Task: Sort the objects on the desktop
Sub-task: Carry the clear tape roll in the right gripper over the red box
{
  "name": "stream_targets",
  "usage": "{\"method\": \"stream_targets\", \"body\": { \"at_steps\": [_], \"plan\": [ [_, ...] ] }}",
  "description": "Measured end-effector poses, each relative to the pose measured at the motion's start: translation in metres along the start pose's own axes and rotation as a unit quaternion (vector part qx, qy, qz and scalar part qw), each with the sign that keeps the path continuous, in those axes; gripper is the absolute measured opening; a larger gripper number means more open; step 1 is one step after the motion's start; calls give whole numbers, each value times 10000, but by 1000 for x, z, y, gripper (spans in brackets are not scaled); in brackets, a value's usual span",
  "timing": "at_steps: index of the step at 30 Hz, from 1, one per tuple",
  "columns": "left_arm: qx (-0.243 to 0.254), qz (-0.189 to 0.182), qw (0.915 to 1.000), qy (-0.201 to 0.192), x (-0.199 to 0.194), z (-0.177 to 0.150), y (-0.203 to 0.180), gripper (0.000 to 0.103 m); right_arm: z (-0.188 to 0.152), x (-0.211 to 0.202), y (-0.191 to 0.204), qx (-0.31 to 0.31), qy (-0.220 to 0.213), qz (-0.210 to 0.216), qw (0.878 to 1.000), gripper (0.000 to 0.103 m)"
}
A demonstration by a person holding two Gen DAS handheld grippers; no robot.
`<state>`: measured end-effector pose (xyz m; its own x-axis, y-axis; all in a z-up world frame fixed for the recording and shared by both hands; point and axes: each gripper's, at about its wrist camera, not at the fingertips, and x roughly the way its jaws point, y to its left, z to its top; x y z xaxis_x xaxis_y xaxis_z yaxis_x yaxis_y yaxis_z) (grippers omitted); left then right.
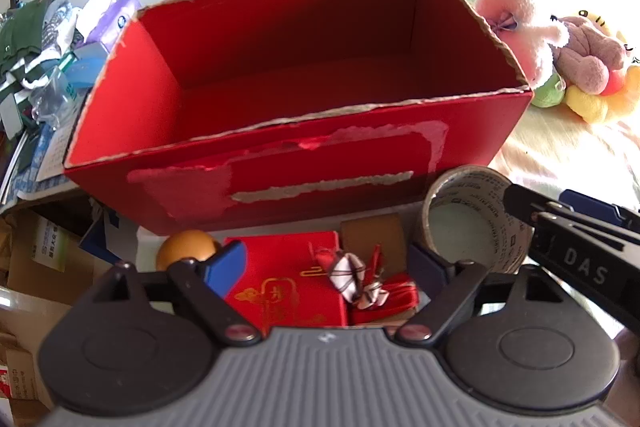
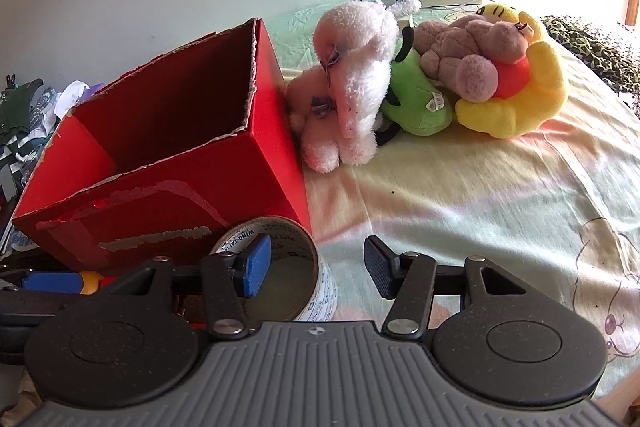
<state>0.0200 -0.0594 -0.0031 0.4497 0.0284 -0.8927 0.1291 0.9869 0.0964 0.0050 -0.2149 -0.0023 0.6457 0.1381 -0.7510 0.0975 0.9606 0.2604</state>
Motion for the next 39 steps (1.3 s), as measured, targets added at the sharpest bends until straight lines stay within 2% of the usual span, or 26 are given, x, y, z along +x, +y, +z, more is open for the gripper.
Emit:
{"method": "stream_targets", "body": {
  "at_steps": [2,4,7,9,11,14,16,19,21,24,27,33,37,39],
  "plan": [
    [-43,-120,9998,144,2,2,-2,84,2,4,-2,-78,43,-23,10000,56],
    [-70,-124,9998,125,3,4,-3,81,4,7,-5,-115,41,-8,9999,56],
    [-112,-141,9998,127,4,7,-7,70,7,16,-10,-277,191,-46,9994,55],
    [-106,-195,9996,167,6,9,-10,63,7,23,-12,-279,356,120,9989,47],
    [-71,-209,9994,261,11,10,-16,53,8,31,-13,-331,535,252,9977,32],
    [-38,-225,9990,383,19,10,-21,42,9,41,-17,-272,713,403,9963,17],
    [-61,-295,9983,502,25,11,-23,35,10,41,-20,-241,721,490,9959,16],
    [-95,-477,9967,645,31,13,-26,17,12,38,-24,-213,716,636,9952,14],
    [2,-531,9969,587,29,14,-31,16,13,34,-27,-207,691,682,9951,14],
    [202,-812,9952,502,23,16,-41,5,15,21,-32,-107,608,630,9961,13],
    [436,-1013,9936,264,11,21,-52,5,19,7,-42,46,393,566,9976,13],
    [835,-1443,9852,-392,-23,39,-64,0,28,-33,-52,142,-418,321,9985,13],
    [1026,-1499,9793,-892,-45,53,-61,0,39,-58,-52,284,-973,382,9941,14],
    [1111,-1363,9783,-1097,-42,61,-55,0,46,-66,-46,254,-1232,422,9912,14]
  ]
}}
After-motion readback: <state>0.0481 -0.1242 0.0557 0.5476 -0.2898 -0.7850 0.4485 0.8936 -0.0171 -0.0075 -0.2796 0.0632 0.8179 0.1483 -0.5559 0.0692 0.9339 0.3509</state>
